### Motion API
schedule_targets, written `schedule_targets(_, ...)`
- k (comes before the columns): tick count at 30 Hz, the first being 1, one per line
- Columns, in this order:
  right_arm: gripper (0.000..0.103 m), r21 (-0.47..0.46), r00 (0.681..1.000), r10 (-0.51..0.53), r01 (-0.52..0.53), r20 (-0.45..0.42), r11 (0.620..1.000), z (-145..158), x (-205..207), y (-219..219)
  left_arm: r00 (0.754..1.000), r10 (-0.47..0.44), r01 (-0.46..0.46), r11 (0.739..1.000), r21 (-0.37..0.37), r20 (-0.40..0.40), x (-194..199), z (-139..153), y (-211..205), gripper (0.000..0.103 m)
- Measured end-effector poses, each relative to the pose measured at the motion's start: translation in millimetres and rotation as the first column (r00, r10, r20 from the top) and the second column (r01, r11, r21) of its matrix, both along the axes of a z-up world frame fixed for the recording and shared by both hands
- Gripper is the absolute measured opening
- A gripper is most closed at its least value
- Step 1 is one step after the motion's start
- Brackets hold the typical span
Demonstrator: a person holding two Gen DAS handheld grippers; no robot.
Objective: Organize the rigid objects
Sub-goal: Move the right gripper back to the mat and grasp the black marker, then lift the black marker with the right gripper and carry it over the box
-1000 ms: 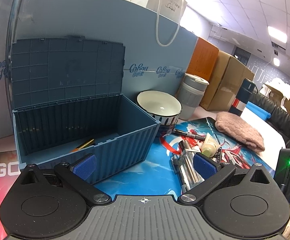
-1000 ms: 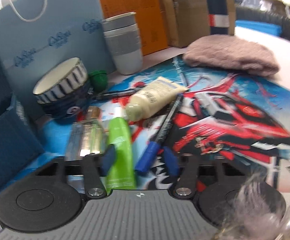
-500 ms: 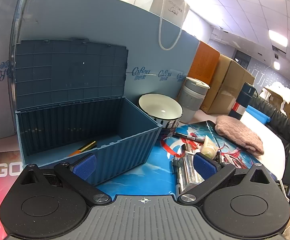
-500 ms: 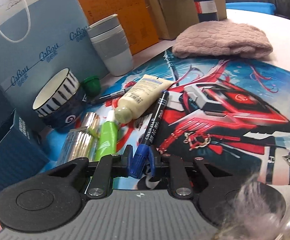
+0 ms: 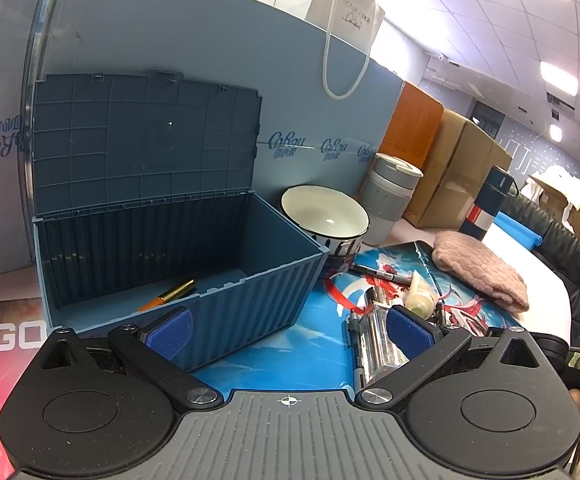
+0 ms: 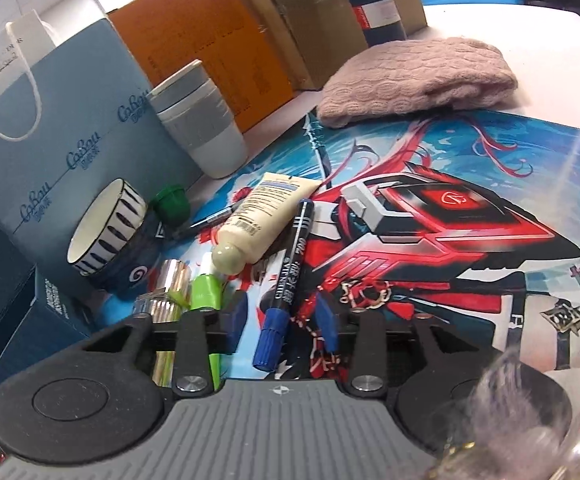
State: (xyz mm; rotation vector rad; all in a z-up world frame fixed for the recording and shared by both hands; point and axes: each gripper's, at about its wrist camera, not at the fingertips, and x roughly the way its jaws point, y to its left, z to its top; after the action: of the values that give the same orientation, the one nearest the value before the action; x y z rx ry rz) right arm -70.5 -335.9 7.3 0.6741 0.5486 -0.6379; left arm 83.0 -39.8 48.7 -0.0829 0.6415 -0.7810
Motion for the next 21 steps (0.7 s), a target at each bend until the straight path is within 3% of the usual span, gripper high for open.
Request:
schedule_targets(3, 0.047, 0.010, 1.000, 0.015, -0.015, -0.013, 1.000, -3, 6, -1, 1.000, 0.000, 0.000, 1.000, 0.001, 0.000, 0, 0, 0, 0.103)
schedule_targets(7, 0.049, -0.013, 0.998, -0.003, 0.002, -0.058, 1.000, -8, 26, -10, 1.000, -0.002, 0.002, 1.000, -0.002, 0.005, 0, 0, 0, 0.103)
schedule_targets(14, 0.047, -0.220, 0.977, -0.039, -0.008, -0.210, 0.975, -16, 63, -13, 1.000, 0.012, -0.012, 1.000, -0.003, -0.005, 3, -1, 2, 0.103)
schedule_targets(21, 0.013, -0.273, 0.968, -0.028, -0.043, -0.249, 0.961, -18, 61, -12, 1.000, 0.019, -0.019, 1.000, -0.013, -0.013, 6, -2, 5, 0.103)
